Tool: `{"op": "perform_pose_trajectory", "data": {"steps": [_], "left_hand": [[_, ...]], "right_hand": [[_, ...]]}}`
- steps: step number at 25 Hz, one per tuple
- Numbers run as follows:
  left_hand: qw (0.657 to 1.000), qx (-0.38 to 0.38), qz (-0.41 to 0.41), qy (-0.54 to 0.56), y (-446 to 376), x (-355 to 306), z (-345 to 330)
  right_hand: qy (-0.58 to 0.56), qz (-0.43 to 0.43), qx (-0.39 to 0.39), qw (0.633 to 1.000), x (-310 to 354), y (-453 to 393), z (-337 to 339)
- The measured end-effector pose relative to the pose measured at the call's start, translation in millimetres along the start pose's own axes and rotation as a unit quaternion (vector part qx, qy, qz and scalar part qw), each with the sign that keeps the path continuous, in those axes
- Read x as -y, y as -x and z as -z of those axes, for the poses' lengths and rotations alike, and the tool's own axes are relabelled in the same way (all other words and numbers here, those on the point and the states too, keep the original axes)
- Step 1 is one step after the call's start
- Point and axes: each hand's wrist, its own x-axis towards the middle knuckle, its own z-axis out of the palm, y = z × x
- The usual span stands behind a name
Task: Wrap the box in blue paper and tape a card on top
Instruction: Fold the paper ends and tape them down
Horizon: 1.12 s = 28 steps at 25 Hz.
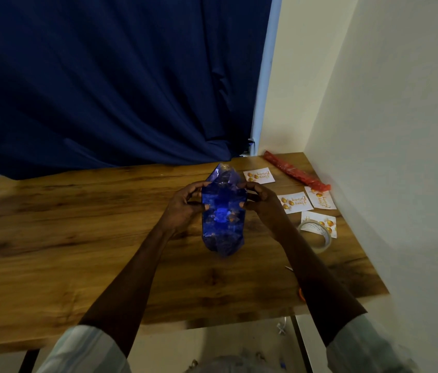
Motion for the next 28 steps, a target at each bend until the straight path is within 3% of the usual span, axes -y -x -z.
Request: {"op": "perform_pose_trajectory", "data": {"steps": [11,18,28], "left_hand": [[1.000,-0.014,0.011,-0.009,-5.2,16.0,5.7],[0.999,-0.025,0.038,-0.029,-4.2,16.0,1.9],[0.998,-0.031,0.049,-0.019,-4.6,11.0,-2.2]], "right_hand": [[-0.033,-0.017,-0.022,0.999,-3.6,-7.5,-12.1],[-0.078,-0.069,-0.130,0.986,-7.1,-14.7,-27.8],[-0.092,-0.083,-0.203,0.971,-6.2,-23.2,-34.4]]}}
